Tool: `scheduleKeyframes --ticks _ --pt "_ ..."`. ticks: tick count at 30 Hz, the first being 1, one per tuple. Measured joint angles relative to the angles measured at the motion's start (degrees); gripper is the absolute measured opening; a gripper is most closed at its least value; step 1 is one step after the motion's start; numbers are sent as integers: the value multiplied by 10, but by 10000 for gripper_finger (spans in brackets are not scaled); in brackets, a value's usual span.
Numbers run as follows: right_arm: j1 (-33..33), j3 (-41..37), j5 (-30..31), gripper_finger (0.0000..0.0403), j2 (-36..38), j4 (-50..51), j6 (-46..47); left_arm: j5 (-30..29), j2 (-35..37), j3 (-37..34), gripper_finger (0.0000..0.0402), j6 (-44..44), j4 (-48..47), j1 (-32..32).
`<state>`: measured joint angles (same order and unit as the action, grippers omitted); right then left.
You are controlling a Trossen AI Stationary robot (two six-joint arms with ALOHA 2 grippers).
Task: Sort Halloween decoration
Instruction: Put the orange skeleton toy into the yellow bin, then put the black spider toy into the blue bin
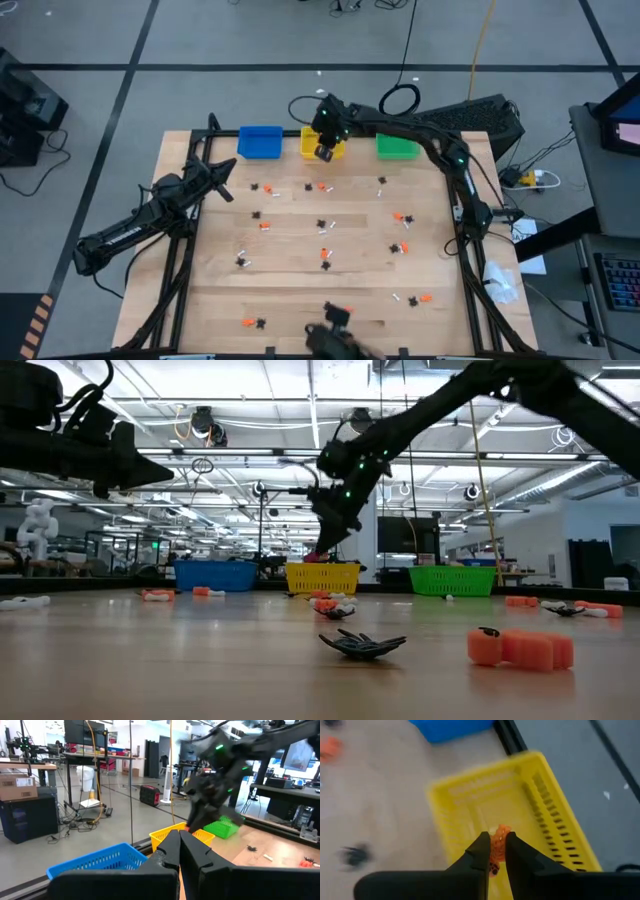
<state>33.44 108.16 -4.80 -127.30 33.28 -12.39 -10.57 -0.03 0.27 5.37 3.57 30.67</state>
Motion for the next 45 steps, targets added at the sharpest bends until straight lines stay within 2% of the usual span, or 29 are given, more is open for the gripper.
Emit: scheduleKeyframes --ticks 6,12,19,22,26,30,35,36,39,45 --pt "41 100 -36 32 -85 85 -38 0 0 0 2 0 0 0" --pt "56 115 -44 41 -113 109 -54 0 0 0 2 0 0 0" --pt "54 115 -40 115 -107 123 -68 0 0 0 2 0 0 0" --pt "49 115 -18 146 -91 115 -69 0 0 0 2 0 0 0" --pt "44 115 -12 161 -60 118 -67 0 0 0 2 0 0 0" --pt "35 115 -12 122 -23 120 -64 0 0 0 2 -39 5 0" --pt "20 89 -16 21 9 92 -66 0 0 0 2 -75 3 0" --pt "19 75 -25 11 13 81 -66 0 0 0 2 -72 3 0" --pt "15 13 -59 8 34 13 -50 0 0 0 2 -72 3 0" --pt "0 -187 -56 1 132 -188 -2 1 0 0 2 -72 8 0"
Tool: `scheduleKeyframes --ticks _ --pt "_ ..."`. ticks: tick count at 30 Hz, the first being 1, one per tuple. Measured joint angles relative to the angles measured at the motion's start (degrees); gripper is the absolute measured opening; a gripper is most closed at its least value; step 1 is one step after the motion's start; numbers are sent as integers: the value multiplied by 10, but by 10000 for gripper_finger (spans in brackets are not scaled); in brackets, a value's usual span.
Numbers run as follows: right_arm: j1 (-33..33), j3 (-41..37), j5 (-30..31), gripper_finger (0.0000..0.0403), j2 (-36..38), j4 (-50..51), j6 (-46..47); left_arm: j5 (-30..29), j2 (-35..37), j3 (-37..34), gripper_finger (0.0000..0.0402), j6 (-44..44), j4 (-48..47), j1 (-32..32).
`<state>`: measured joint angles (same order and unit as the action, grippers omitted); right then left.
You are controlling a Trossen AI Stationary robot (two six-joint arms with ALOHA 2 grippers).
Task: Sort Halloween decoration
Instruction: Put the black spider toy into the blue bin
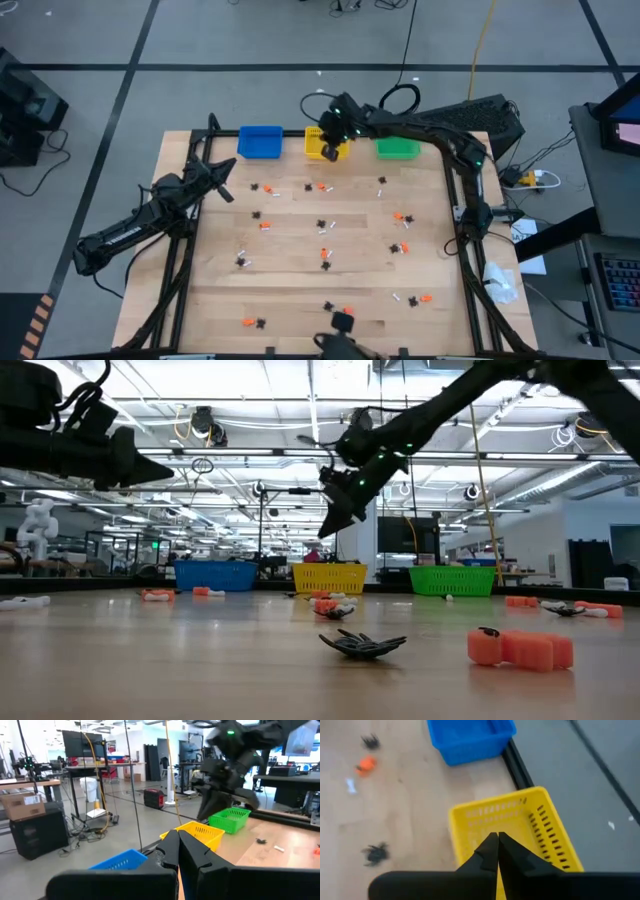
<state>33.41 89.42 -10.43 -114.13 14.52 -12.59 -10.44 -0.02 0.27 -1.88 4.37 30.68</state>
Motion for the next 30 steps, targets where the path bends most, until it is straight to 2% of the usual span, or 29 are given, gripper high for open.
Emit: scheduleKeyframes --ticks 4,9,12,14,17,23,30 --pt "-6 -141 1 1 90 -115 36 2 0 0 2 -1 22 0" --pt "-6 -273 30 0 189 -190 55 2 -2 0 2 0 77 0" --pt "-6 -325 50 0 234 -222 54 59 -8 2 1 8 83 0" --pt "-6 -353 60 0 257 -244 54 94 -28 9 0 43 75 0" --pt "-4 -375 59 0 280 -255 53 120 -71 19 0 75 78 -1" --pt "-4 -382 60 0 287 -261 41 137 -203 49 0 103 58 -7" --pt "-4 -382 59 0 287 -262 40 138 -369 134 0 92 -39 -16"
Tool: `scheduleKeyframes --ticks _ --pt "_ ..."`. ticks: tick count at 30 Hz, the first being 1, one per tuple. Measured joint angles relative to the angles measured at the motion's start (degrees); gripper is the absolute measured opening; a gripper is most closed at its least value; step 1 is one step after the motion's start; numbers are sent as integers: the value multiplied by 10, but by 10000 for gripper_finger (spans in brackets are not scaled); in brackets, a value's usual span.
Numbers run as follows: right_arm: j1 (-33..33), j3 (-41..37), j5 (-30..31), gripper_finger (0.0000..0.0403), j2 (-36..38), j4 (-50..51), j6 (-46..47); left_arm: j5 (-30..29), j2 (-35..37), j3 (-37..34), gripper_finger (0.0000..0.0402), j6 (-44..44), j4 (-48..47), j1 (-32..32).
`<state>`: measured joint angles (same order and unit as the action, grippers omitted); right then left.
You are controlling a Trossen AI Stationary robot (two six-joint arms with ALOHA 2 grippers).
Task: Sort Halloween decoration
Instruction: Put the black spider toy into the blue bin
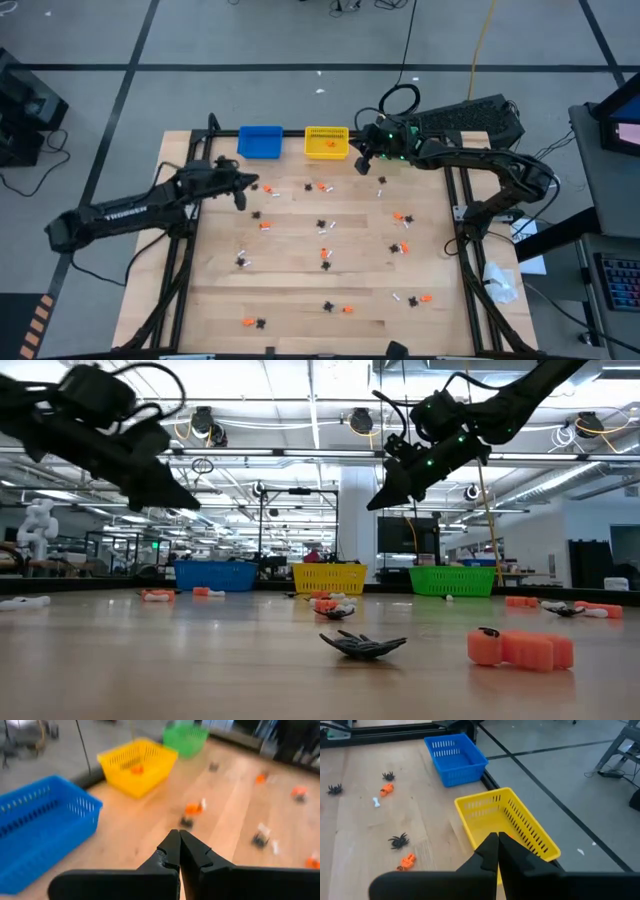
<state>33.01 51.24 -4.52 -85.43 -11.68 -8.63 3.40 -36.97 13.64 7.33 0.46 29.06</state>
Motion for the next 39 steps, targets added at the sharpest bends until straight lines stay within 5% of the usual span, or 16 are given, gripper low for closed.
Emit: scheduleKeyframes --ticks 14,20,32,39 --pt "0 0 -1 0 0 30 -26 10 -268 193 0 -85 -300 43" --pt "-8 0 -2 0 0 43 -26 11 -352 225 3 -135 -313 70" --pt "-24 0 -2 0 0 45 -37 5 -468 251 146 -143 -308 100" --pt "-31 0 -2 0 0 47 -34 -9 -495 253 166 -152 -301 99"
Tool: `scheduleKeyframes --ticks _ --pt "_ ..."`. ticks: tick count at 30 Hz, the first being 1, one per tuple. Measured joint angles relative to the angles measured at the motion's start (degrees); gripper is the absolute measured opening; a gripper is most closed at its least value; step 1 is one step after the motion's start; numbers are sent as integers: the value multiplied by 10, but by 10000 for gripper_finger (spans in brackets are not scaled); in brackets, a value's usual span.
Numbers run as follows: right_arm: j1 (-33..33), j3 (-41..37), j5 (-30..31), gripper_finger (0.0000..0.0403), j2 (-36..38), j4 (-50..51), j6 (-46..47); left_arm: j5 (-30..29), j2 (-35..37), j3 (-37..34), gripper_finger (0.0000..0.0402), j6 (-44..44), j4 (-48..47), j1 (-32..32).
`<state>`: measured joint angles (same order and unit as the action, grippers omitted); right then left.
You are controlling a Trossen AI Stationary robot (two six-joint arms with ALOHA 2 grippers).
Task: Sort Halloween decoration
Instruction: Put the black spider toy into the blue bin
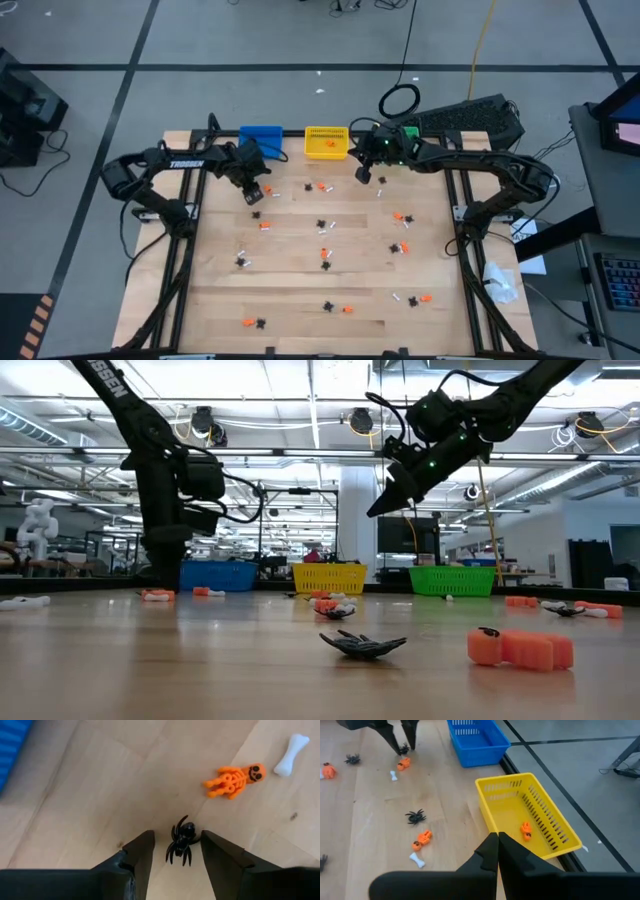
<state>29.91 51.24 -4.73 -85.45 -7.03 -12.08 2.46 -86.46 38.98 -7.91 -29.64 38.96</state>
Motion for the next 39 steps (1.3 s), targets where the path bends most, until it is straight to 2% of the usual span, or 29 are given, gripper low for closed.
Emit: scheduleKeyframes --ticks 4,7,16,18,26,31,35,39 --pt "-8 0 0 0 0 1 1 -1 -1 0 165 0 1 0" --pt "-15 0 1 0 0 6 7 1 -1 0 147 0 0 0" --pt "-34 0 2 0 0 16 5 -1 6 -2 26 0 1 0" --pt "-34 0 2 0 0 16 7 -10 13 -2 10 0 2 0" --pt "-34 0 2 0 0 16 24 -38 72 -5 11 40 10 0" --pt "-37 0 2 0 0 16 24 -94 107 -1 11 90 71 10" --pt "-43 0 2 0 0 17 25 -95 106 35 11 105 101 37" --pt "-49 0 2 0 0 17 25 -87 73 94 11 99 104 71"
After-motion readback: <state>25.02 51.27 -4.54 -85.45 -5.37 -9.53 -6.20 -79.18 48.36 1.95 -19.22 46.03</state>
